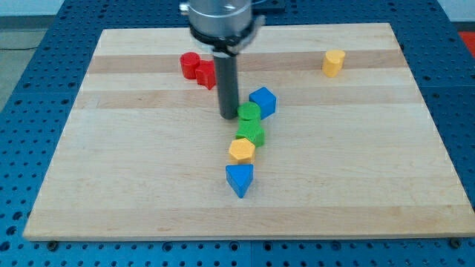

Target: Push the green star to the top of the triangle

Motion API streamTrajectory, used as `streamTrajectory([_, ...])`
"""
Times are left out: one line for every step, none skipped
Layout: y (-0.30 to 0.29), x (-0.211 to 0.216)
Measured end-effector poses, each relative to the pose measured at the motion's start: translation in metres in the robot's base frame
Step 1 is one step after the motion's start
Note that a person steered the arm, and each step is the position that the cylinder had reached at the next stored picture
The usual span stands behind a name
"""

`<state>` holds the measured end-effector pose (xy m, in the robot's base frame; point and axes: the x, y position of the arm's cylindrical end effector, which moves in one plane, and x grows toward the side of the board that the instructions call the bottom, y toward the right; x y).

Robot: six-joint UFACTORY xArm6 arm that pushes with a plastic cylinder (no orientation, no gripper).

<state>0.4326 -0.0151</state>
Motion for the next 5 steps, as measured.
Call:
streamTrajectory([0.043, 0.027])
streamTrajectory([0.084, 0.044])
streamTrajectory([0.101, 0.051])
streamTrajectory([0.086, 0.051])
streamTrajectory([0.068, 0.048])
